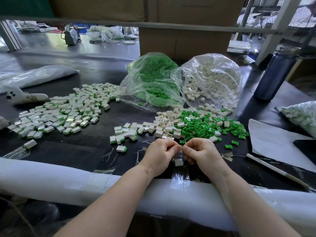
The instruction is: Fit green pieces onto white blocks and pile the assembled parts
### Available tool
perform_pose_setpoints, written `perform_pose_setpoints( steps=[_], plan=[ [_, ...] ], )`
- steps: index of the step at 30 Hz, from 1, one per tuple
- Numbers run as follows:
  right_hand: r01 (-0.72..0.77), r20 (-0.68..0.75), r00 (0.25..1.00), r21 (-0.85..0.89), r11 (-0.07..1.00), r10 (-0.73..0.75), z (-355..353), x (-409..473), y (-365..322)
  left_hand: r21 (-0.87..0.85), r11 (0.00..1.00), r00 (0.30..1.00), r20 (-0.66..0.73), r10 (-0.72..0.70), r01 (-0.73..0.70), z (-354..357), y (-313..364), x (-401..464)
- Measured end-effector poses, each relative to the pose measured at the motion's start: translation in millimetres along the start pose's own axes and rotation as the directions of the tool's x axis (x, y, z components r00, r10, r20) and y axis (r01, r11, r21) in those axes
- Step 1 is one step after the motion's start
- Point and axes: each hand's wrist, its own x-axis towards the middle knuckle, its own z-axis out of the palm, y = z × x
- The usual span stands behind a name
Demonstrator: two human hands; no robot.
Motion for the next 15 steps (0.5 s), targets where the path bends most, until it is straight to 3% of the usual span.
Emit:
perform_pose_setpoints(
  steps=[15],
  plan=[
    [0.081,-0.084,0.994,0.132,0.988,-0.070,-0.9,-0.7,1.1,-0.222,0.975,0.998,-0.041,-0.039,0.029,3.2,3.0,-0.5]
  ],
)
